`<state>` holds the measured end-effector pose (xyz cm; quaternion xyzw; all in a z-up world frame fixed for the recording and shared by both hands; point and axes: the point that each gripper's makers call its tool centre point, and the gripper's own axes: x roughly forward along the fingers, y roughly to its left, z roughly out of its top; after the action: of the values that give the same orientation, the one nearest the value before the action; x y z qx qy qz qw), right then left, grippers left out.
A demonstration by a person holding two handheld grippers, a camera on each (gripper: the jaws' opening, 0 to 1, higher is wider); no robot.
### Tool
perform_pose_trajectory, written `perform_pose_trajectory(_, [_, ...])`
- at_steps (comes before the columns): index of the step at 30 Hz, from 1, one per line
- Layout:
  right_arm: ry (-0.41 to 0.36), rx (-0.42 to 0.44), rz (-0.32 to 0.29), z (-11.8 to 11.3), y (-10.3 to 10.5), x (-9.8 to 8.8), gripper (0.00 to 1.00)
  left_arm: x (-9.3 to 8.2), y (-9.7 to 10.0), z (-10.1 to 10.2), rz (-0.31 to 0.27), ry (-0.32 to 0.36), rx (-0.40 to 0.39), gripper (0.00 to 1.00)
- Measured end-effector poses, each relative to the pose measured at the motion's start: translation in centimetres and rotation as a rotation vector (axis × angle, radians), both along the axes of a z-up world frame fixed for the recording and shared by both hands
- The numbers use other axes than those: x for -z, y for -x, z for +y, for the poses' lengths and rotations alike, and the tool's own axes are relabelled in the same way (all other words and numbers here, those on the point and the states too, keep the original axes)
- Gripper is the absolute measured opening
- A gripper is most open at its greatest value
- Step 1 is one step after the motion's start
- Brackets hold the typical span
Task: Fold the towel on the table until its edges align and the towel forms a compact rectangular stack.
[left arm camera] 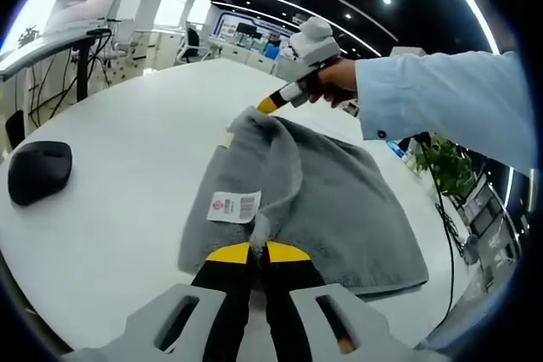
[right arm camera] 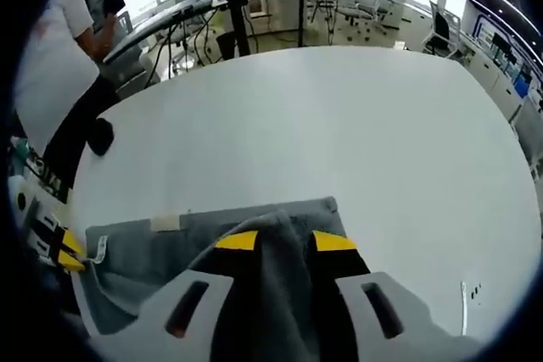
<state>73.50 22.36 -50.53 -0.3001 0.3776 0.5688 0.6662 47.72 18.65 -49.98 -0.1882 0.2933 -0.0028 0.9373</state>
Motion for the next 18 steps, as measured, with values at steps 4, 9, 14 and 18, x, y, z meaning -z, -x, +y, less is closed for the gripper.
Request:
perform_pose_trajectory(4, [-0.002, -0.023, 0.006, 0.2, -0.1, 0.4, 0.13, 0.0, -0.1, -0.1, 0.000, 0.001, 0.000, 0.04])
perform_pose_trajectory(9, [0.002, -0.029, 0.010, 0.3, -0.1, 1.0, 0.14, 0.1, -0.1, -0.1, 0.004, 0.002, -0.001, 0.04])
perform_pose_trajectory(14, [0.003, -0.059, -0.013, 0.5, 0.2, 1.0, 0.03, 0.2, -0.1, 0.1, 0.004, 0.004, -0.005, 0.04])
perform_pose_trajectory(18, [0.005, -0.061, -0.036, 0.4, 0.1, 0.6, 0.01, 0.0, -0.1, 0.1, 0.002, 0.004, -0.003, 0.04])
